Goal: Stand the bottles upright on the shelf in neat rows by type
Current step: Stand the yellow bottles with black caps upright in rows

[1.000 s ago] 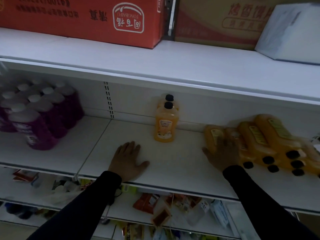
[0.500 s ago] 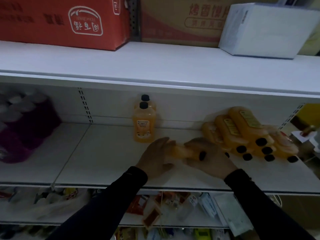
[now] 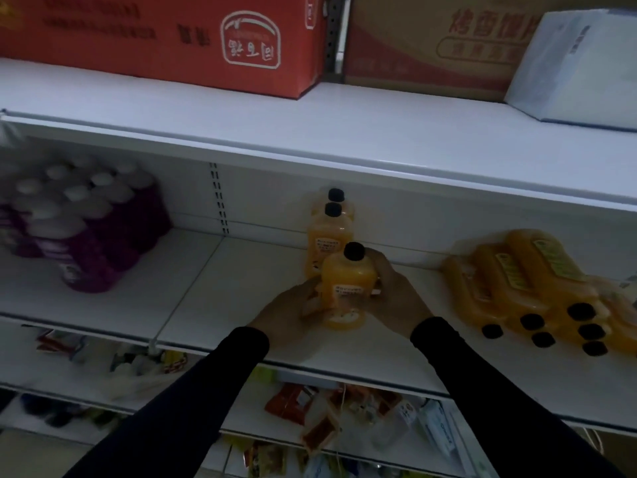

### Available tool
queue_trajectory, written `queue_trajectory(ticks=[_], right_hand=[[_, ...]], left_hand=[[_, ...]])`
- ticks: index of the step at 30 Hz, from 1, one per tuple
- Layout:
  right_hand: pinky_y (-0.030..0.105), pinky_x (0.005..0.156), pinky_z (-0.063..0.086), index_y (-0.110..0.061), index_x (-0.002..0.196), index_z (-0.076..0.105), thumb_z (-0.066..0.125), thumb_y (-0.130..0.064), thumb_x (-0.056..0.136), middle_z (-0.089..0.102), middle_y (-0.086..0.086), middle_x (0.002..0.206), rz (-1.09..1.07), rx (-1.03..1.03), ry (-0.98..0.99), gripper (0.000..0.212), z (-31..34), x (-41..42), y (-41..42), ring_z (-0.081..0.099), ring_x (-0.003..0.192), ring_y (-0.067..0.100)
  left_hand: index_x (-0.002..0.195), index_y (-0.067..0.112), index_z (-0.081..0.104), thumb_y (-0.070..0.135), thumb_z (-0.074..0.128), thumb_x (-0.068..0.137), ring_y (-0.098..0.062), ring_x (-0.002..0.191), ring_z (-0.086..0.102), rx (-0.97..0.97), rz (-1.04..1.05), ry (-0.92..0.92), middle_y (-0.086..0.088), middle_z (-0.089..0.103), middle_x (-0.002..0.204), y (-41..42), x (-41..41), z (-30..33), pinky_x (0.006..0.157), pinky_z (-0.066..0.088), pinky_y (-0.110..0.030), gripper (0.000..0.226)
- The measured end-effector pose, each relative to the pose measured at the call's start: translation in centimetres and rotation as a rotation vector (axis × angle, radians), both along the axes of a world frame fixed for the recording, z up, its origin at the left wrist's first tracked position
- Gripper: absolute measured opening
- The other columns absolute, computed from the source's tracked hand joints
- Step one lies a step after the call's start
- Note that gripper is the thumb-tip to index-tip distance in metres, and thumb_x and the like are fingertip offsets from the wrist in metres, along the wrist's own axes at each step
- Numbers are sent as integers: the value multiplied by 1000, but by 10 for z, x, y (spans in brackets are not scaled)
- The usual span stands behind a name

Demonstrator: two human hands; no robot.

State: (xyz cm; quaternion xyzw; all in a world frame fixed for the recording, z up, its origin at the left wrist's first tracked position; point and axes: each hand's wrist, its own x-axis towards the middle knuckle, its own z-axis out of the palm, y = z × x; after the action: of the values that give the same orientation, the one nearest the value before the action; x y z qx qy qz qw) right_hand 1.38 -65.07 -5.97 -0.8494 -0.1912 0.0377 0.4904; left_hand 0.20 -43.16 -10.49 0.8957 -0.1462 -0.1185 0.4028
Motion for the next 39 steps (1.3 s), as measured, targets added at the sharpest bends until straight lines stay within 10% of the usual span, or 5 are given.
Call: queue_trajectory(ticks=[7,11,17,32,39], right_hand=[[27,87,55,-40,143,34,76,-32,81,49,2,129,-70,78,-87,76,-17,20,23,55,114,12],[3,77,45,-43,147,25,74,-38,82,39,0,119,-160,26,-117,82,-28,30,33,50,102,-1],[39,93,53,-37,149,25,74,-32,83,31,-1,122,-200,65,-159,81,-34,36,47,47,110,16],[33,90,52,-46,148,18,65,-66,73,35,-7,123,-212,-17,-153,91,-30,33,40,53,107,11],[32,93,45,-16,132,55,63,-44,88,56,12,123,-654,-320,-480,53,-17,17,-54,57,109,28]], left_hand=[[154,18,14,79,22,84,-21,148,7,600,209,-211,-5,9,162,59,-9,-44,120,5,-38,94],[154,23,13,86,11,78,-21,148,4,620,223,-224,-3,6,162,59,-6,-55,120,2,-40,99],[154,22,16,85,11,76,-21,148,6,605,226,-247,-4,9,162,61,-6,-56,120,3,-39,100],[154,21,17,82,15,80,-21,148,8,623,231,-246,-4,10,162,61,-7,-52,120,4,-39,96],[147,16,37,69,27,87,-19,141,30,469,67,-275,-3,35,154,38,-17,-30,116,19,-29,82]])
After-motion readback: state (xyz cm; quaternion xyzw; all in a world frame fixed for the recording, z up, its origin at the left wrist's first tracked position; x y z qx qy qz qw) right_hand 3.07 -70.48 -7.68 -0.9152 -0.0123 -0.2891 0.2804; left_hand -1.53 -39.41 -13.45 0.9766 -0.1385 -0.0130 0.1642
